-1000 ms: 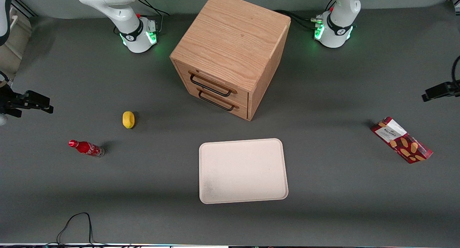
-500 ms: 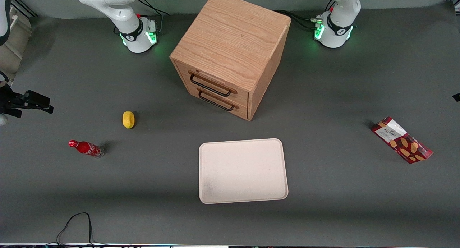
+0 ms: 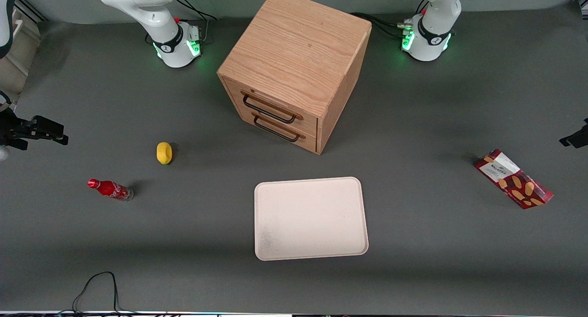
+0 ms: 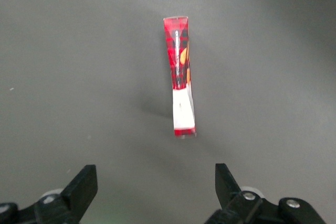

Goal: Place red cookie box on tray
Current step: 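Lower the left gripper and close it on the red shortbread box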

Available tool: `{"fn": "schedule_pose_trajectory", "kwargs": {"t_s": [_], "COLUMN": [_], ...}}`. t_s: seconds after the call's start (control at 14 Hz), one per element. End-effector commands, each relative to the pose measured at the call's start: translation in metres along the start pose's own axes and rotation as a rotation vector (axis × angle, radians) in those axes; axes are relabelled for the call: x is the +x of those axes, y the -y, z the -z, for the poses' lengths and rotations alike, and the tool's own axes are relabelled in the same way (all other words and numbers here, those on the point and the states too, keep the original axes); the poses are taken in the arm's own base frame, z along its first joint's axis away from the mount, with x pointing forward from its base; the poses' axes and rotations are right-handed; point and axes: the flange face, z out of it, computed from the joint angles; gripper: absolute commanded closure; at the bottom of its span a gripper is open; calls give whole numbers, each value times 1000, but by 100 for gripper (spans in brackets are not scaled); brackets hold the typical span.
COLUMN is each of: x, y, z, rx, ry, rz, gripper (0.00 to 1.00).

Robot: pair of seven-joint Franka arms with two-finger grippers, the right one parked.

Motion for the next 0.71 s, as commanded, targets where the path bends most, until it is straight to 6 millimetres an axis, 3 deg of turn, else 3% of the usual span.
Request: {"fn": "schedule_pose_trajectory", "kwargs": {"t_s": [0.0, 0.29, 0.5, 0.64], "x": [6, 24, 19, 18], "y": [3, -5, -3, -3], "z": [-56, -119, -171, -189], "rx": [-23, -33, -50, -55], "ry": [-19, -38, -76, -84], "rz": [44, 67, 75, 76], "gripper": [0, 0, 0, 0]}}
